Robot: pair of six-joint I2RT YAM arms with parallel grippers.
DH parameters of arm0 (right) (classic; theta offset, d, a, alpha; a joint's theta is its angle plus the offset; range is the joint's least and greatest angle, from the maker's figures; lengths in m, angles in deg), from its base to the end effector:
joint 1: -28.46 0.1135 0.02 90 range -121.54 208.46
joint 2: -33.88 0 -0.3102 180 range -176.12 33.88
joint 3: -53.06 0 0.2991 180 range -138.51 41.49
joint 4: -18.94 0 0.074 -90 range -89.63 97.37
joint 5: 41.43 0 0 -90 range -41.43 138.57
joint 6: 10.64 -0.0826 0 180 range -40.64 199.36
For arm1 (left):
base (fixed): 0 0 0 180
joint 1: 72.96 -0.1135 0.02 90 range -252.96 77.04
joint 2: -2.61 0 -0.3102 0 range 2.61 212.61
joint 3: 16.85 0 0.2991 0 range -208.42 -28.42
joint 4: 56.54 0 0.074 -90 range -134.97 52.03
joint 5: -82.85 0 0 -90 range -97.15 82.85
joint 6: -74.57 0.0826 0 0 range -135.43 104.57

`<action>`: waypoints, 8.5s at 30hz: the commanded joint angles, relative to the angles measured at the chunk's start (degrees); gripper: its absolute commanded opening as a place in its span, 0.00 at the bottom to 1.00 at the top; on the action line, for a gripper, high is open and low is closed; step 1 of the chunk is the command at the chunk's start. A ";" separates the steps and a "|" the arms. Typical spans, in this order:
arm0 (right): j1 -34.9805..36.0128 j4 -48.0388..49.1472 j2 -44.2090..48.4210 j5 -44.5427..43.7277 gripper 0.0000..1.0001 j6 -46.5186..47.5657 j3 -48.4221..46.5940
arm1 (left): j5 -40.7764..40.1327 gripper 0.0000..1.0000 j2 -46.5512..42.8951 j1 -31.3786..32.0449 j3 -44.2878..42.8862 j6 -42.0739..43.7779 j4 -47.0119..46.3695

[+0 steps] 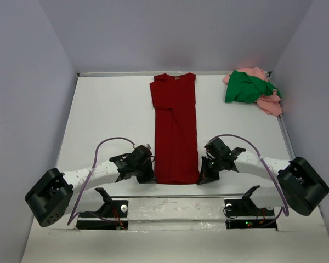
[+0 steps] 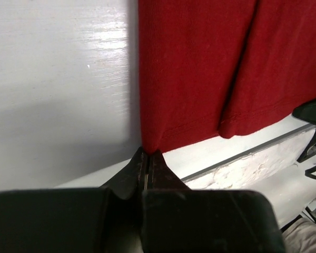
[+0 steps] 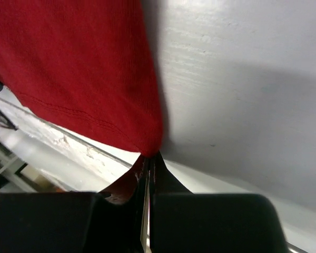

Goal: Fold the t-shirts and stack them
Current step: Grab the bottom of the folded rectangular tshirt with both arms, then fold the folded rectangular tshirt in 1/3 of the way, then grab one side of the 2/3 rectangular tshirt with both arms, then fold the long partially folded tshirt into a neat square

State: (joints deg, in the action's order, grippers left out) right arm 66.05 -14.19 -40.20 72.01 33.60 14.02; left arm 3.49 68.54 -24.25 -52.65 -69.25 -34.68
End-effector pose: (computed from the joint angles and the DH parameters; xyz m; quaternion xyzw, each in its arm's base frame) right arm 0.1666 0.1697 0.1010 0.0301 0.9617 0.2723 0.0059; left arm 0.1520 -0.1962 0.1243 -0.0118 0.9418 -0.3078 0.1345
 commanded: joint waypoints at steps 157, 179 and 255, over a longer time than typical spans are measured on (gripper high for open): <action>-14.12 5.04 -30.68 -9.73 0.00 22.38 -34.32 | 9.32 0.12 38.05 -25.77 -34.66 37.29 -4.05; -13.51 6.44 -14.69 -9.73 0.00 20.62 -20.36 | 2.20 0.00 22.14 -22.52 -20.51 38.97 0.88; -22.99 -3.93 -53.10 -12.63 0.79 32.30 -98.03 | 9.85 0.99 62.66 -38.95 -106.64 39.05 8.09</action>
State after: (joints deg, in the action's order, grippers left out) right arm 43.29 -20.42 -96.11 60.14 62.15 -77.69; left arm 13.21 136.78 -61.54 -155.81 -31.17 -22.27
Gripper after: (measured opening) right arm 0.711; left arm 0.989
